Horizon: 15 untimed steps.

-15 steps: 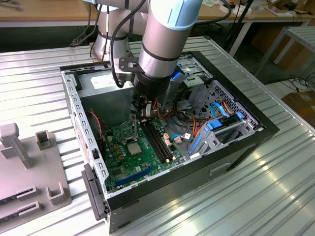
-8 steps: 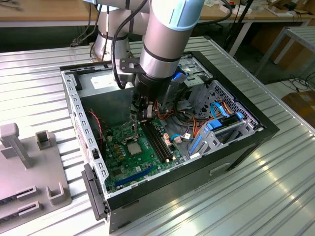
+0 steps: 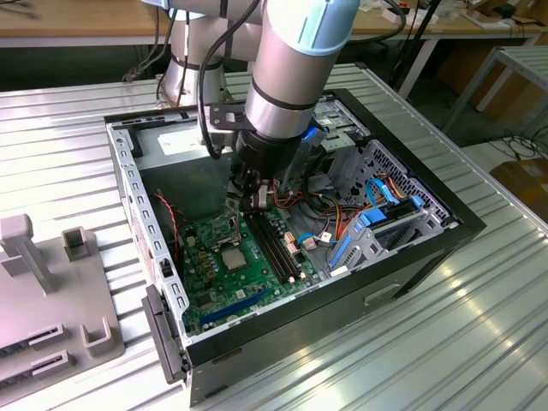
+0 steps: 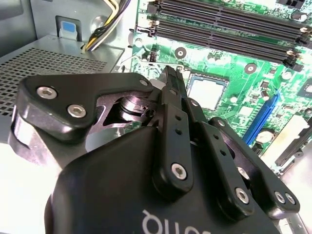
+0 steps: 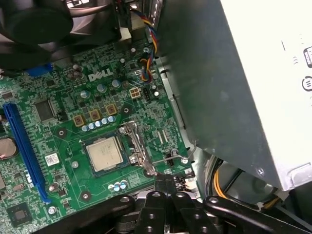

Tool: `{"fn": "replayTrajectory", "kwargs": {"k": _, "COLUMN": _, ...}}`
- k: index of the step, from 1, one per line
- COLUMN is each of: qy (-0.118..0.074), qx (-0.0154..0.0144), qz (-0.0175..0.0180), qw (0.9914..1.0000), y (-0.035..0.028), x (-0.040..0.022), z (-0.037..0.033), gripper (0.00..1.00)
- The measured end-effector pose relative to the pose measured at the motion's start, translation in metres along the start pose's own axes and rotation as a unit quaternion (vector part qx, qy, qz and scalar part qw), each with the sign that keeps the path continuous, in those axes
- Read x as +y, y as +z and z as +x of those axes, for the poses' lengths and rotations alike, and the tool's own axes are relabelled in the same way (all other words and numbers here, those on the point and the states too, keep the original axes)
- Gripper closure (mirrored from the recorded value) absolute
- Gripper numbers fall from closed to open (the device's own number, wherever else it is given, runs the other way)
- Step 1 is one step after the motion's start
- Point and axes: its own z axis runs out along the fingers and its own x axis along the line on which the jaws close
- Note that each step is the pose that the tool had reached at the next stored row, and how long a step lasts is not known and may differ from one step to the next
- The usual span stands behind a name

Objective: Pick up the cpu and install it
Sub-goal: 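Close the cpu cover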

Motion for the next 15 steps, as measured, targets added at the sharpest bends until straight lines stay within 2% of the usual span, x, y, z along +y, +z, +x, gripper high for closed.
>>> {"fn": "replayTrajectory", "kwargs": {"k": 15, "qy": -0.016, "qx": 0.0001, "qz": -0.0012, "qw": 0.99986, "y": -0.0014, "x": -0.0044, "z": 0.0126, "gripper": 0.89}}
